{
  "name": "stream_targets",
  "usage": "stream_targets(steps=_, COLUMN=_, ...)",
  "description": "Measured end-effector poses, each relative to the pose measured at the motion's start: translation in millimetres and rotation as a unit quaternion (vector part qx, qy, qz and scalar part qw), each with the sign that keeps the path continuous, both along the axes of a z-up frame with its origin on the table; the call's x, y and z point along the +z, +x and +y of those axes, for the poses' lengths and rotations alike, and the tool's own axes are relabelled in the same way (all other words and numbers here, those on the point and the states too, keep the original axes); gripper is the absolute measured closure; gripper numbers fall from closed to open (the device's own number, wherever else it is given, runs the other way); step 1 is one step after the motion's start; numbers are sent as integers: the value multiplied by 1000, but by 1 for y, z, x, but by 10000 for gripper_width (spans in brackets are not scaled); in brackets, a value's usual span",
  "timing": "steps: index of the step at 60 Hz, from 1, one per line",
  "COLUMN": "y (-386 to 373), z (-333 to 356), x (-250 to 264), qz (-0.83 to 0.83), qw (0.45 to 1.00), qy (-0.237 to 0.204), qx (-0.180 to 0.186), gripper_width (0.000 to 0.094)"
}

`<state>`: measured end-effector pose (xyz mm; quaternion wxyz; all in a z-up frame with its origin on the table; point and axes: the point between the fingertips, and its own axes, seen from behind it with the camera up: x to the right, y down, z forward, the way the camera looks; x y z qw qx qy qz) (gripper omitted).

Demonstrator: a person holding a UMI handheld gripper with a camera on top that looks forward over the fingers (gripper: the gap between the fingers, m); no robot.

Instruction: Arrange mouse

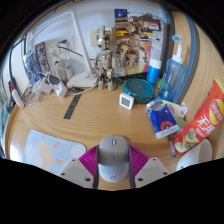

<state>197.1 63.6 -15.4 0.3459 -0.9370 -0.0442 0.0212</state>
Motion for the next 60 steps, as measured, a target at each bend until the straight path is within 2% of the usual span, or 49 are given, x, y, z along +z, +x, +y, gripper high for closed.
stream_targets(steps=3, y=0, z=0, x=0, qz=2, qw=1000, qy=0, qx=-5, gripper_width=562)
stream_targets(steps=4, y=0, z=-1, x=0, qz=1, qw=1000, qy=-2, qx=-4, gripper_width=507)
stream_targets(steps=5, y=0, z=0, x=0, qz=1, qw=1000, qy=-3, qx=-4, gripper_width=590)
stream_targets(steps=9, y=1, z=-1, x=-1, qz=10, qw=1000, qy=-10, qx=-10, gripper_width=629)
stream_targets(steps=19, y=8, z=0, x=9, qz=15, qw=999, qy=-21, qx=-46, gripper_width=629)
stream_targets(steps=24, y=12, z=8, x=47, qz=14, qw=998, qy=9, qx=-69, gripper_width=628)
stream_targets(steps=34, y=-2, z=31, x=168, qz=3, qw=989, qy=113, qx=-94, gripper_width=627)
stream_targets(steps=40, y=-33, z=31, x=230, qz=1, qw=983, qy=160, qx=-86, gripper_width=629)
stream_targets(steps=44, y=-62, z=26, x=252, qz=4, qw=982, qy=175, qx=-71, gripper_width=629)
stream_targets(steps=51, y=-116, z=13, x=248, qz=-2, qw=983, qy=175, qx=-46, gripper_width=628)
stream_targets(steps=60, y=-168, z=-13, x=179, qz=-1, qw=993, qy=116, qx=-28, gripper_width=627)
